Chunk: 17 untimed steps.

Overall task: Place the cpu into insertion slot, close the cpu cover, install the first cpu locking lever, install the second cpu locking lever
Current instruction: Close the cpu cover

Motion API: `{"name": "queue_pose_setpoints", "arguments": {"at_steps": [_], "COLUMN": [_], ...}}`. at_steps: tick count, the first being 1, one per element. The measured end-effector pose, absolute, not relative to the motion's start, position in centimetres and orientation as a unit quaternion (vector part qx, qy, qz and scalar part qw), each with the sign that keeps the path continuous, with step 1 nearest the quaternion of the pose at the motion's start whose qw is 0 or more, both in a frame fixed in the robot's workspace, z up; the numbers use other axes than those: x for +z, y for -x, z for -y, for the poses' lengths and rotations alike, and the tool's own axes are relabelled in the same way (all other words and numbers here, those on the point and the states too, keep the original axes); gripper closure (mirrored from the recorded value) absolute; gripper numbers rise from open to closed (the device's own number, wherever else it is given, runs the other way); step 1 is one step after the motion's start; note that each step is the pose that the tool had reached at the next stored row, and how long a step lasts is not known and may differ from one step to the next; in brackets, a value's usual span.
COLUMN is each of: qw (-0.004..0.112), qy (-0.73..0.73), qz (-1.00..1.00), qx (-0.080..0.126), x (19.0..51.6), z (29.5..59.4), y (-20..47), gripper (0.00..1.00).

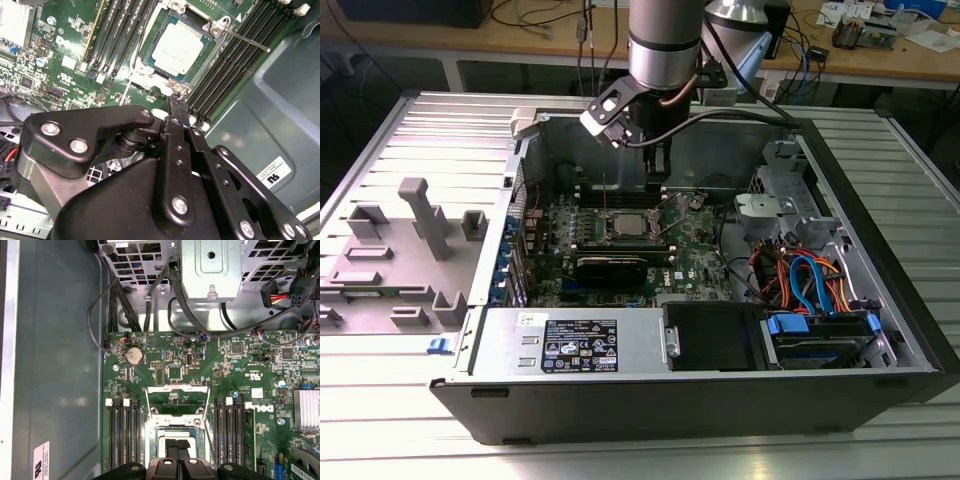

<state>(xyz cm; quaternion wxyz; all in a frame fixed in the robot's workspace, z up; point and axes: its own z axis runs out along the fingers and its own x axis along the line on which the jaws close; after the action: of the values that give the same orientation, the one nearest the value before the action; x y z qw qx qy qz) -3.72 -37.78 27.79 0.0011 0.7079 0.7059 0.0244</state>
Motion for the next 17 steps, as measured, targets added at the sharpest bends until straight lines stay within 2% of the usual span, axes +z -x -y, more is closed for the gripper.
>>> {"name": "queue_pose_setpoints", "arguments": {"at_steps": [17], "qw": [0.001], "qy": [-0.708], "qz": [-0.706], "qx": [0.025], "x": [28.0], "z": [37.8], "y": [2.4], "gripper": [0.89]}}
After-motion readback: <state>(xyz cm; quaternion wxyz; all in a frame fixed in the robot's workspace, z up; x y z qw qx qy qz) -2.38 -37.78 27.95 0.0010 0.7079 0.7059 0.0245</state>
